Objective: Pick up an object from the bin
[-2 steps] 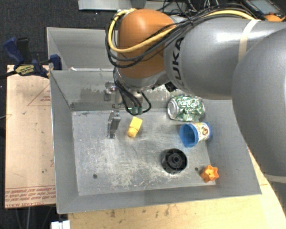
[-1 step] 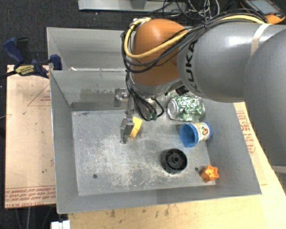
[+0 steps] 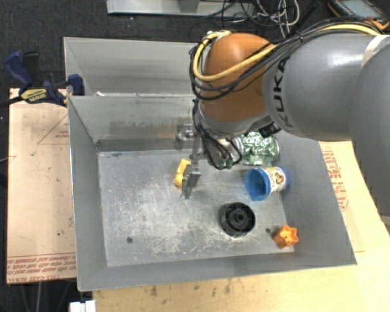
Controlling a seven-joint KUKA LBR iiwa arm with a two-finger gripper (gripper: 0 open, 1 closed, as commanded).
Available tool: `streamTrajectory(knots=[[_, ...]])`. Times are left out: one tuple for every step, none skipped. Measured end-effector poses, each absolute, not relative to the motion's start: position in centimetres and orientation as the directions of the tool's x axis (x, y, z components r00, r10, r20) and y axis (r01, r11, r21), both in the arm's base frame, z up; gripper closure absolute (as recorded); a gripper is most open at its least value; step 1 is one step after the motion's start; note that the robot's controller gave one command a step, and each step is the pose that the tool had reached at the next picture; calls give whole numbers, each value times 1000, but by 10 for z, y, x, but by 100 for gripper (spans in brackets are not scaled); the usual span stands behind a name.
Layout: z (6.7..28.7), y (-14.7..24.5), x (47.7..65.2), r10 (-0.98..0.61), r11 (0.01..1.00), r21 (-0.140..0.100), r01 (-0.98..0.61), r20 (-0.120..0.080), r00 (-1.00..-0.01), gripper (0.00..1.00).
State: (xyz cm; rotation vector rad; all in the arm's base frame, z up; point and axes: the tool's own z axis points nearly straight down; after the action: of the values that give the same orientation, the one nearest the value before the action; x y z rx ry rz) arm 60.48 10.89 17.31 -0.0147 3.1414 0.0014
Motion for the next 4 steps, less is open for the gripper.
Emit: streamTrajectory(knots=[[124,109,618,-59,998,1,-59,-10,-998,0],[88,84,640,-89,996,2,-89,-1,-996,0],[75,96,658,56,998,3,56,-3,-998,100],[75,96,658,56,998,3,56,-3,-998,100]])
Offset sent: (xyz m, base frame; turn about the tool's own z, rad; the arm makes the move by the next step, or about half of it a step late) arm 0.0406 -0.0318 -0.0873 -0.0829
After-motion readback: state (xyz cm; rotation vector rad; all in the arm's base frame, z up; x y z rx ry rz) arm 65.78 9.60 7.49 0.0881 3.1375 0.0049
